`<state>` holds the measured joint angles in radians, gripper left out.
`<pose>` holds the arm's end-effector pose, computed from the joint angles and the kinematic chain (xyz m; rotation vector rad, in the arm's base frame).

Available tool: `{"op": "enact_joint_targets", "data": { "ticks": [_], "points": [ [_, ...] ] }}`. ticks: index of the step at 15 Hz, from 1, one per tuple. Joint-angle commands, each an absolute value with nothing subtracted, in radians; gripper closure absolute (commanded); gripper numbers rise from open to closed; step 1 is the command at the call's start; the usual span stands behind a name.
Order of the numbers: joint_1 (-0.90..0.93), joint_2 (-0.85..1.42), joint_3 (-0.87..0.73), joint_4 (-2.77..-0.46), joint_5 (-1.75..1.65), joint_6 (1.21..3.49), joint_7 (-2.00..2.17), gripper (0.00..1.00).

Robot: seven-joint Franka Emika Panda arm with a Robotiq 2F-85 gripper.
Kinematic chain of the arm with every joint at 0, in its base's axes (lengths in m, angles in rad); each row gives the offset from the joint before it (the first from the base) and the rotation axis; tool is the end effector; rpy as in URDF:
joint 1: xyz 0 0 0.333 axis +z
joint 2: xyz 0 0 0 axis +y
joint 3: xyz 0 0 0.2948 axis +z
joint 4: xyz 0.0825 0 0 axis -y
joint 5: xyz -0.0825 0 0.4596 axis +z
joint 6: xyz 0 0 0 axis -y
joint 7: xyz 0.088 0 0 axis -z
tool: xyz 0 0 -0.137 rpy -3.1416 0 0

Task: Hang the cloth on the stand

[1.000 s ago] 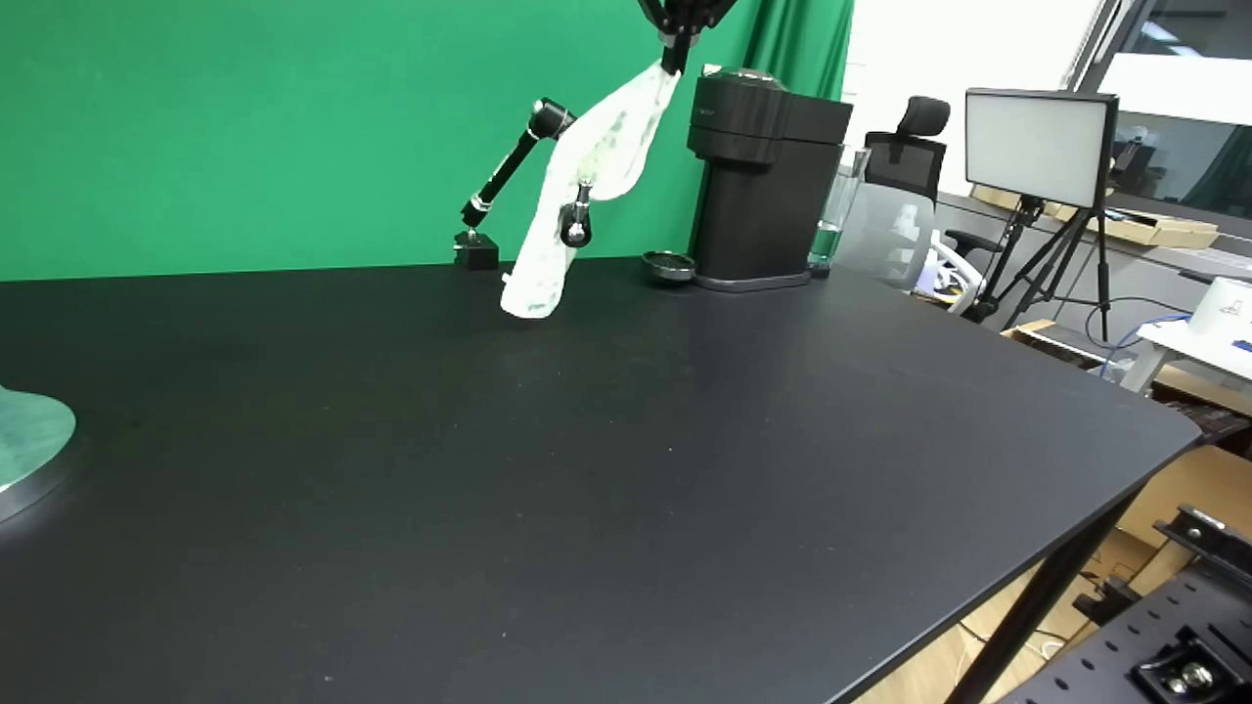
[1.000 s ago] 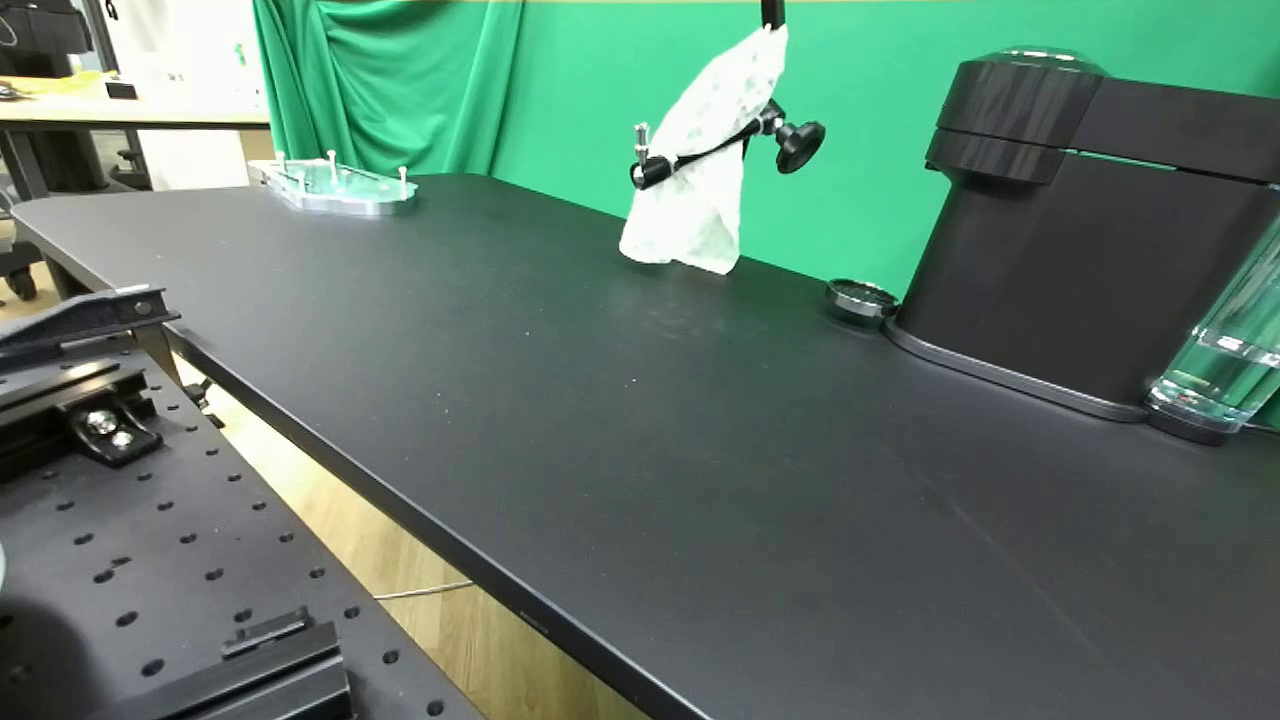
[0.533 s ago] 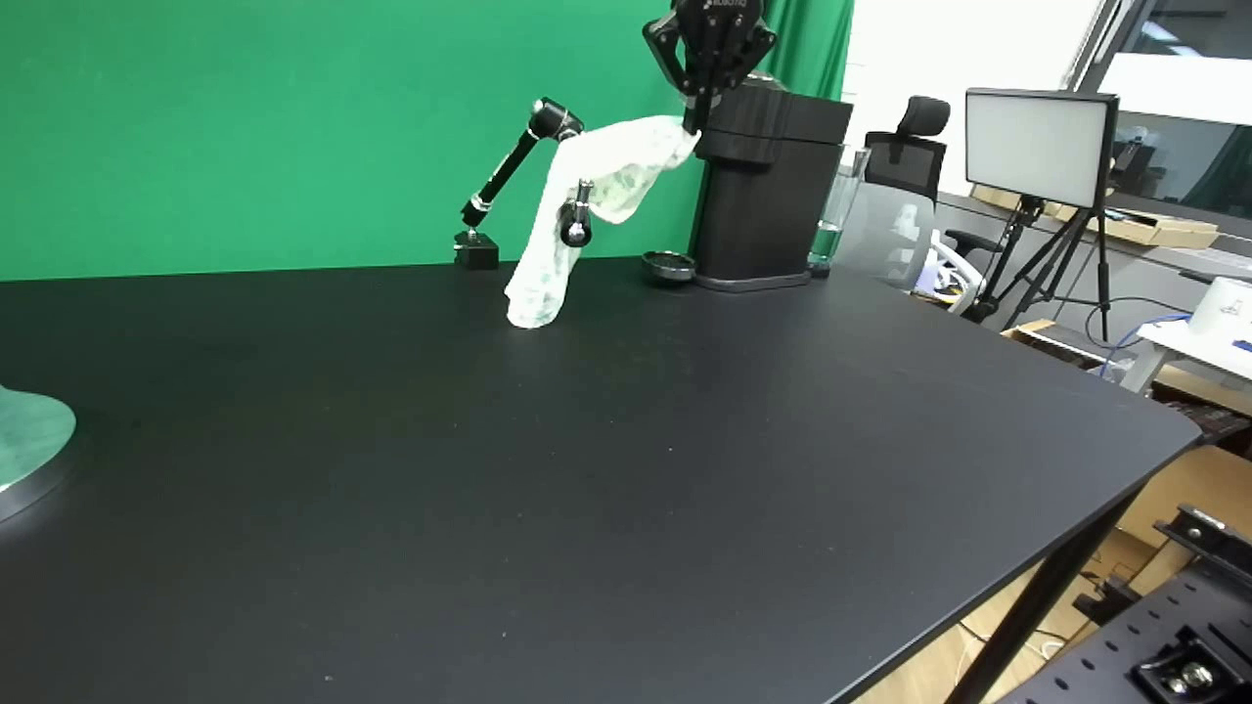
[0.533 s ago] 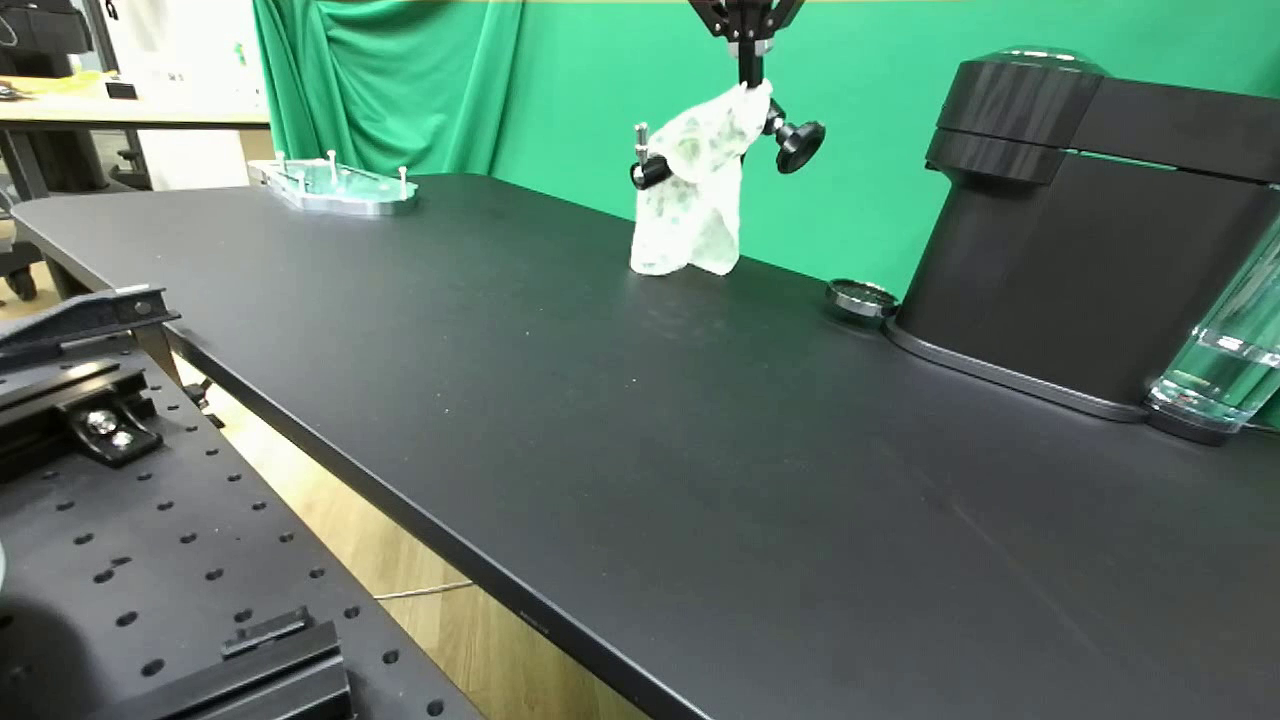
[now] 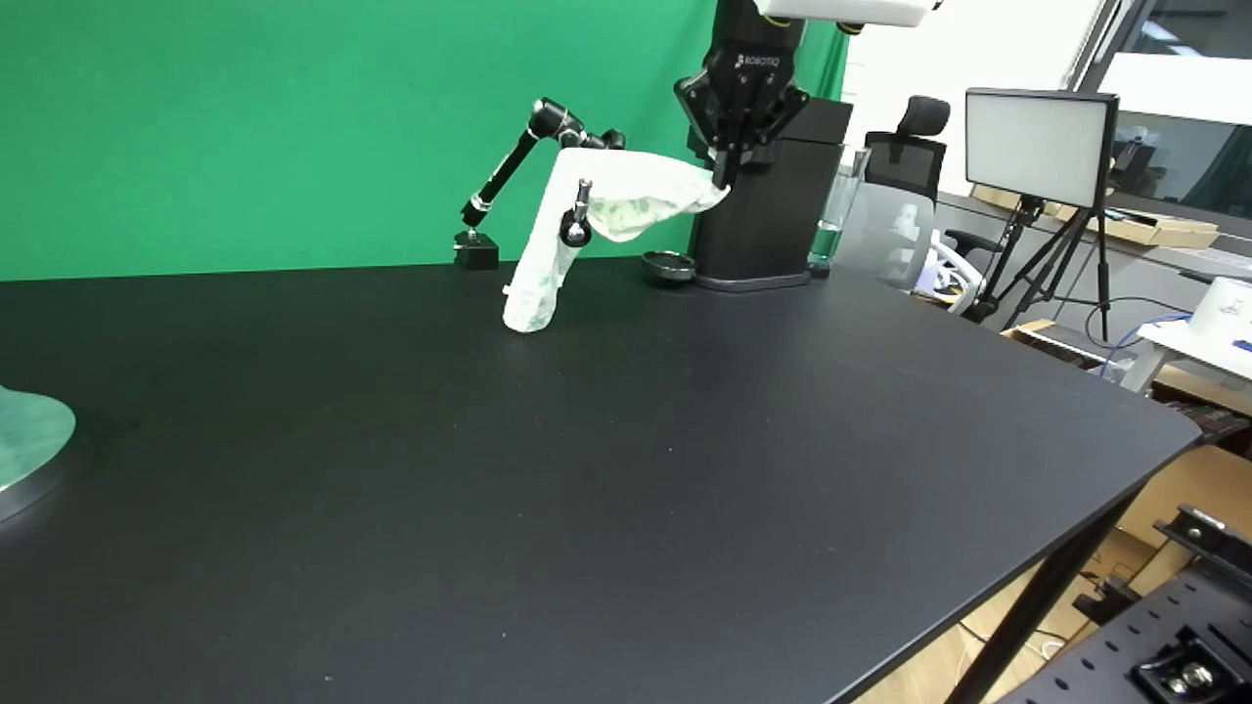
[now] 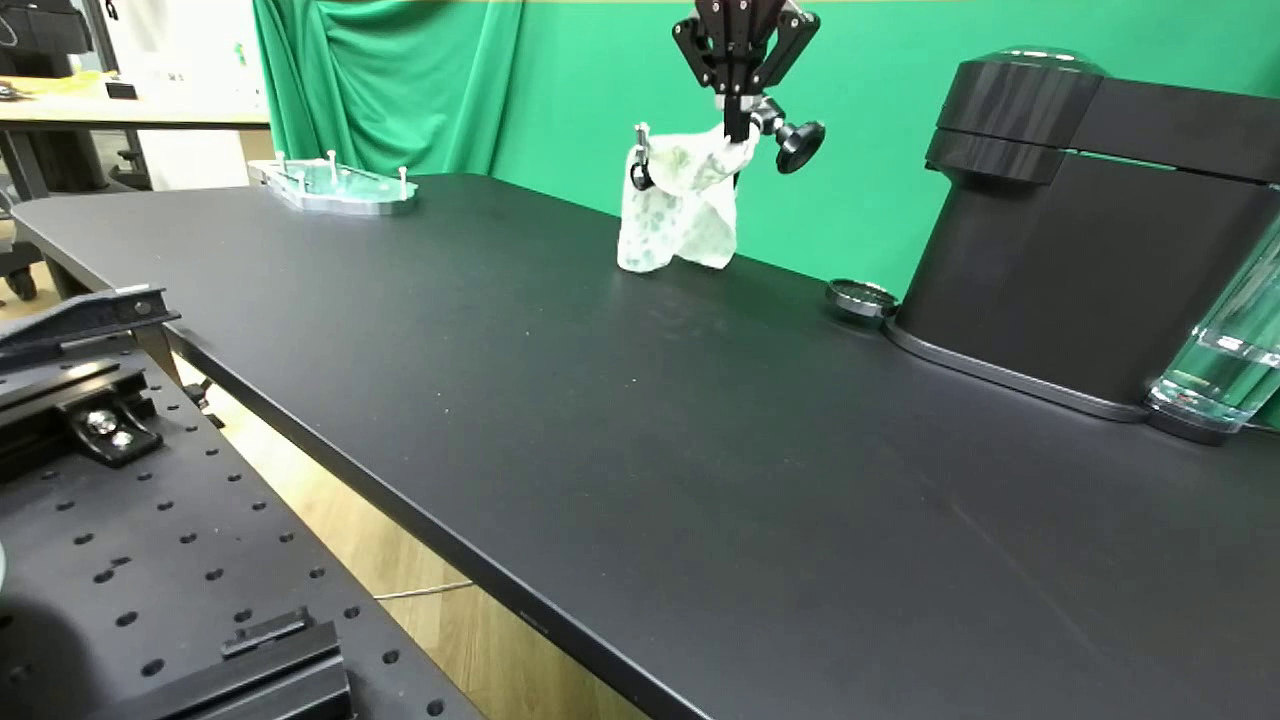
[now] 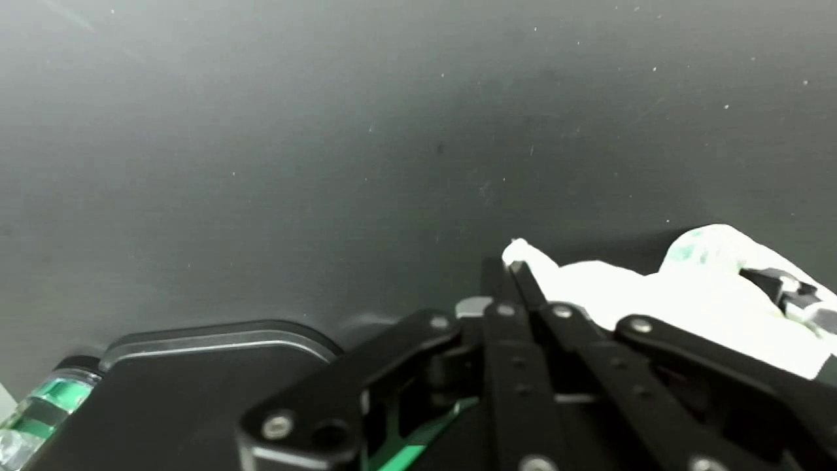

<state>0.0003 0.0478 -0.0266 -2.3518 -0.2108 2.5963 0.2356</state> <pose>0.5807 -0.0145 0.2233 3.0155 -0.1389 0.3153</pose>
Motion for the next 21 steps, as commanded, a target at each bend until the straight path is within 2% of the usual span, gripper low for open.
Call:
{"op": "enact_joint_targets", "data": {
  "ticks": [1,10,11,21],
  "points": [
    [-0.007,0.037,-0.032,-2.401,-0.180,2.607,0.257,1.00],
    [-0.018,0.073,-0.048,-2.470,-0.117,2.607,0.247,1.00],
    [-0.020,0.074,-0.046,-2.471,-0.087,2.595,0.228,0.80],
    [-0.013,0.034,-0.029,-2.479,0.028,2.553,0.145,0.12]
  ]
}}
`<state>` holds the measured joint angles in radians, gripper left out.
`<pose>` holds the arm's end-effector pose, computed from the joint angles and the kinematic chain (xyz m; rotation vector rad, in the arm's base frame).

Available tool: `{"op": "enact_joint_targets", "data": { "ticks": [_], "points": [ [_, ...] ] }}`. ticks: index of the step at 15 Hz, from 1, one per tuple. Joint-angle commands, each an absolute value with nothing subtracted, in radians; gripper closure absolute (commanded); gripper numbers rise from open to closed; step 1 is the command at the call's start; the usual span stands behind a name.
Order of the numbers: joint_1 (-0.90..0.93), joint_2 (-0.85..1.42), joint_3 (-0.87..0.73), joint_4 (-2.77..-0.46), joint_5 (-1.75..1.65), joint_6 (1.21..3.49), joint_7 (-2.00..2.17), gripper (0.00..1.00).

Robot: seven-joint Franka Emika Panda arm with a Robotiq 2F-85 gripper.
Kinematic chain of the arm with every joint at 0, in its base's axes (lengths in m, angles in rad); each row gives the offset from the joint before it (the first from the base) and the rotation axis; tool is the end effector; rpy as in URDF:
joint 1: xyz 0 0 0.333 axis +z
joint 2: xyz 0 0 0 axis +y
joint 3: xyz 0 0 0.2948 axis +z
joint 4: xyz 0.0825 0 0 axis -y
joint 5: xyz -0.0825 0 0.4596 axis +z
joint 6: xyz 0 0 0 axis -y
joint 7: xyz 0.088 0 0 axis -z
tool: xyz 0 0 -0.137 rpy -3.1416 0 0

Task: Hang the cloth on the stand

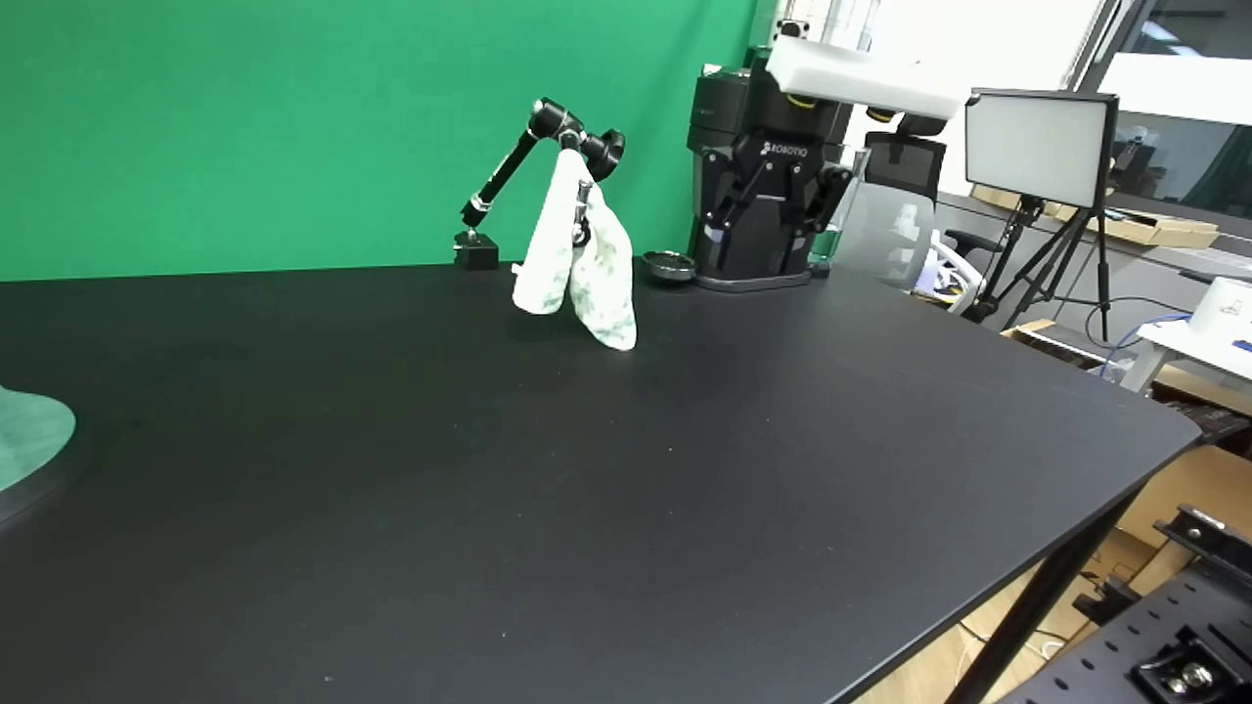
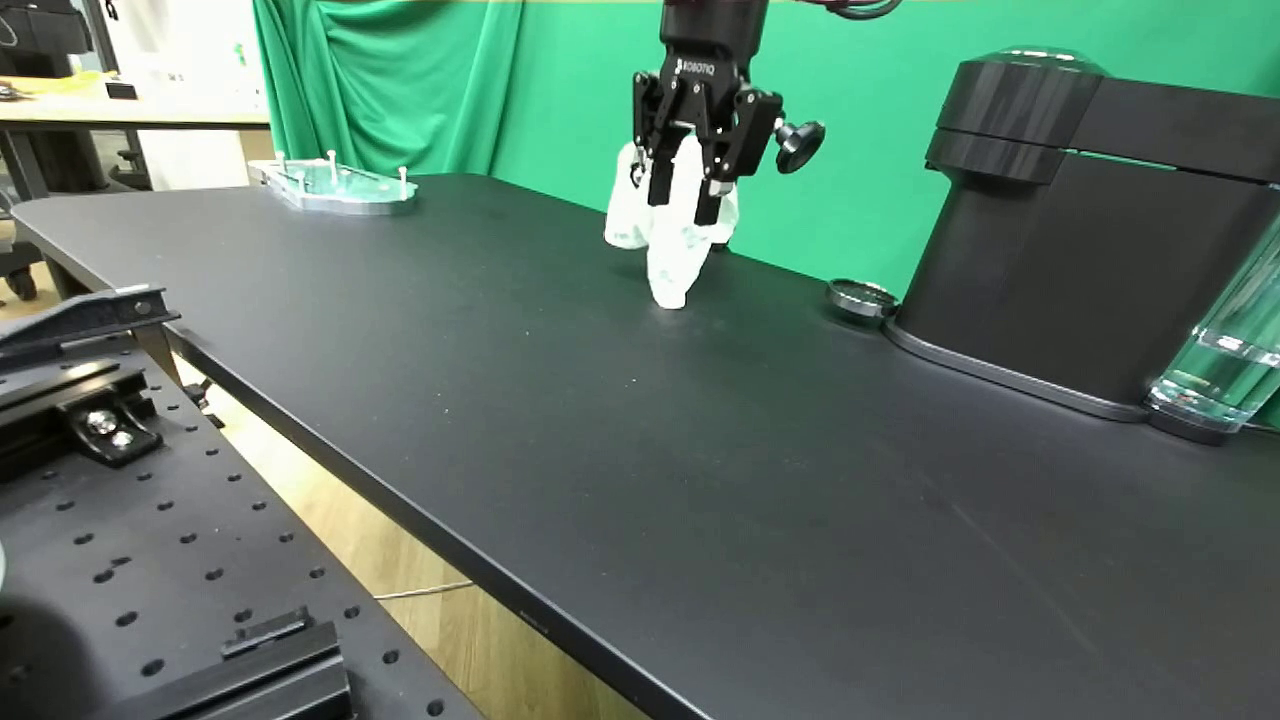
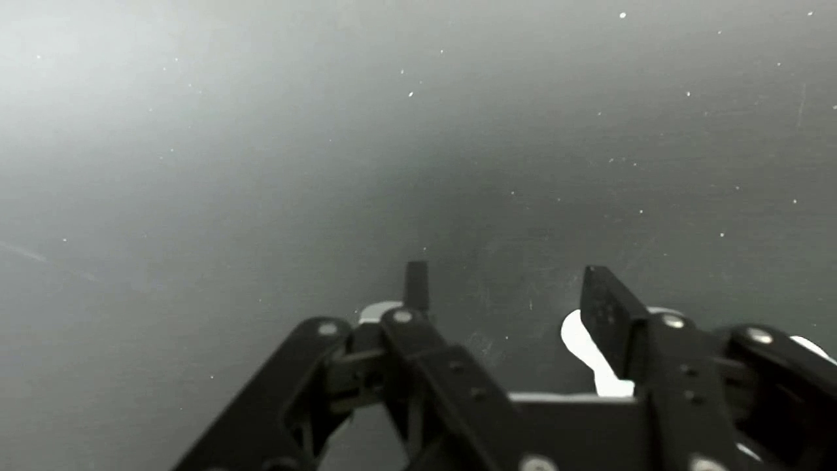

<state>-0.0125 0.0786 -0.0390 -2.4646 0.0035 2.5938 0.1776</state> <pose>0.5266 -0.0276 0.1548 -3.1175 0.3630 -0.0795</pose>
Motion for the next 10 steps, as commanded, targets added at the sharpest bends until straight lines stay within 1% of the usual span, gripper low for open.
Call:
{"op": "enact_joint_targets", "data": {
  "ticks": [1,2,3,10],
  "points": [
    [-0.012,0.027,-0.025,-2.478,0.032,2.527,0.127,0.05],
    [-0.010,0.017,-0.017,-2.475,0.042,2.470,0.079,0.01],
    [-0.008,0.008,-0.012,-2.473,0.039,2.421,0.043,0.00],
    [0.018,-0.073,0.018,-2.446,0.049,2.068,-0.306,0.00]
  ]
}}
